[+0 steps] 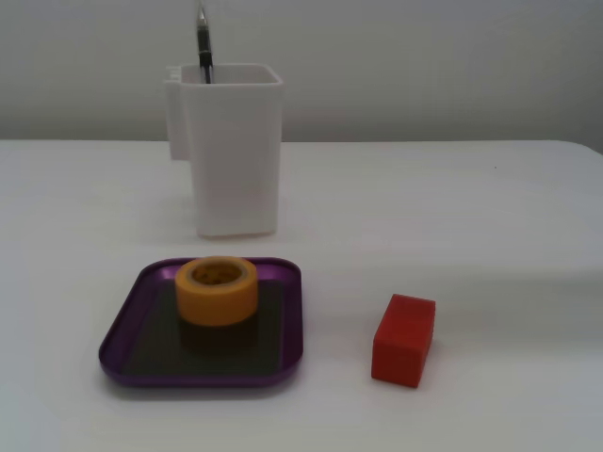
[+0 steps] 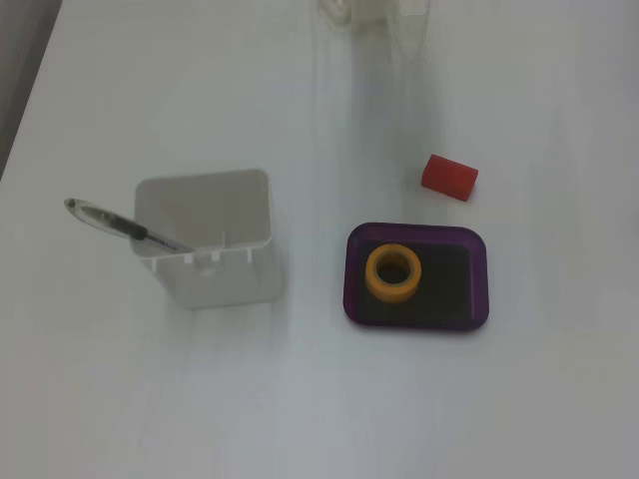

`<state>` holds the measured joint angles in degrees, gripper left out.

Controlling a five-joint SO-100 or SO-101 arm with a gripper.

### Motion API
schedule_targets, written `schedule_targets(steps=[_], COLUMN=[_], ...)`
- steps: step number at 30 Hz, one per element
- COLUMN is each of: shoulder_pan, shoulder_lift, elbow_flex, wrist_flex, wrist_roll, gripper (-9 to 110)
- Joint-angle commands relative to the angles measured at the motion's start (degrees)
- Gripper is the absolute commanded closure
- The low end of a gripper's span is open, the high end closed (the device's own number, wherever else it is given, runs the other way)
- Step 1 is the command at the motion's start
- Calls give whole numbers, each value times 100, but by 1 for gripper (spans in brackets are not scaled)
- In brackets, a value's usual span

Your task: Grab up the yellow tape and put it in the box.

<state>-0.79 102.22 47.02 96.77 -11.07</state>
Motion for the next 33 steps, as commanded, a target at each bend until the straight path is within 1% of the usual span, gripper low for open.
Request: schedule_targets(steps=[1, 6, 8, 14, 19, 23, 27, 33], shoulder_pan=[-35, 9, 9, 18, 18, 18, 18, 18], shoulder_lift=[1547, 3366, 3990, 5748, 7295, 8358, 9167, 9606], elbow_flex=[1169, 3208, 4175, 7295, 9343, 10626, 11628, 12305], wrist_flex=[26, -18, -264, -1881, -3138, -3665, -3727, -3691], wrist_roll=[132, 360, 369, 299, 378, 378, 387, 536], gripper=[86, 85, 85, 85, 85, 85, 85, 85])
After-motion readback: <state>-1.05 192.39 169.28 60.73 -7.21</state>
